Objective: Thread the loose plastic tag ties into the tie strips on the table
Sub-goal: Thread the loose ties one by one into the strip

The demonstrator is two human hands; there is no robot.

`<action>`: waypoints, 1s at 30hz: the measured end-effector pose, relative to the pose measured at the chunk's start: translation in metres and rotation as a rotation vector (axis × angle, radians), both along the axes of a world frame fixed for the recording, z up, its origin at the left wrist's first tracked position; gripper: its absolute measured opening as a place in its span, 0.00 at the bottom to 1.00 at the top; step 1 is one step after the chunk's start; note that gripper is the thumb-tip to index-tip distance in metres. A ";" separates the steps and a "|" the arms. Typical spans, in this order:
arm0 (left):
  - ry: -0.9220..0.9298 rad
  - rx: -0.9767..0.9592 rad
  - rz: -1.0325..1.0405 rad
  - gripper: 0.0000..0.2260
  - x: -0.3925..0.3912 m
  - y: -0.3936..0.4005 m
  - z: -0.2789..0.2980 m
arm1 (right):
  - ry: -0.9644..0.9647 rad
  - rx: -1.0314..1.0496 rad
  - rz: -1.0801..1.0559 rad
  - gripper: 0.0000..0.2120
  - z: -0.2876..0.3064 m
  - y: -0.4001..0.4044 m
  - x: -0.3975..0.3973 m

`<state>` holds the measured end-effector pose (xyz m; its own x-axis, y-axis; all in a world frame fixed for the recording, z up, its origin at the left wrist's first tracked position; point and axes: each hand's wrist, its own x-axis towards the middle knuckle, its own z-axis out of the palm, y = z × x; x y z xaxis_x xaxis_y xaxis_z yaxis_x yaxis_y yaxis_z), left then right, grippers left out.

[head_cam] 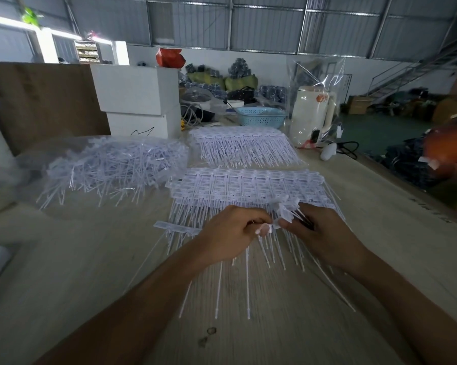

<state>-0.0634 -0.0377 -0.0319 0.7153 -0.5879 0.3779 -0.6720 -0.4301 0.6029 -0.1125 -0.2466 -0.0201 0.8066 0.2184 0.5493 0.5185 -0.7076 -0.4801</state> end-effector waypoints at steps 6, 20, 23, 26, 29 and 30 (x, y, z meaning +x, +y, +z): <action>0.078 -0.177 -0.022 0.05 0.003 0.001 0.003 | -0.028 0.118 0.055 0.13 -0.001 0.002 -0.001; -0.141 -0.258 0.093 0.11 -0.002 0.000 0.004 | 0.346 0.283 0.102 0.22 0.006 -0.006 -0.002; -0.223 -0.145 0.093 0.12 -0.005 0.000 0.004 | 0.344 0.281 0.038 0.17 0.006 -0.008 0.000; -0.282 -0.018 0.084 0.12 -0.007 -0.001 0.005 | 0.349 0.311 0.004 0.17 0.005 -0.004 0.001; -0.307 0.078 0.087 0.13 -0.006 0.000 0.006 | 0.294 0.211 -0.001 0.14 0.001 0.002 0.000; -0.307 0.092 0.090 0.14 -0.006 0.001 0.006 | 0.265 0.151 -0.012 0.14 0.001 0.002 -0.001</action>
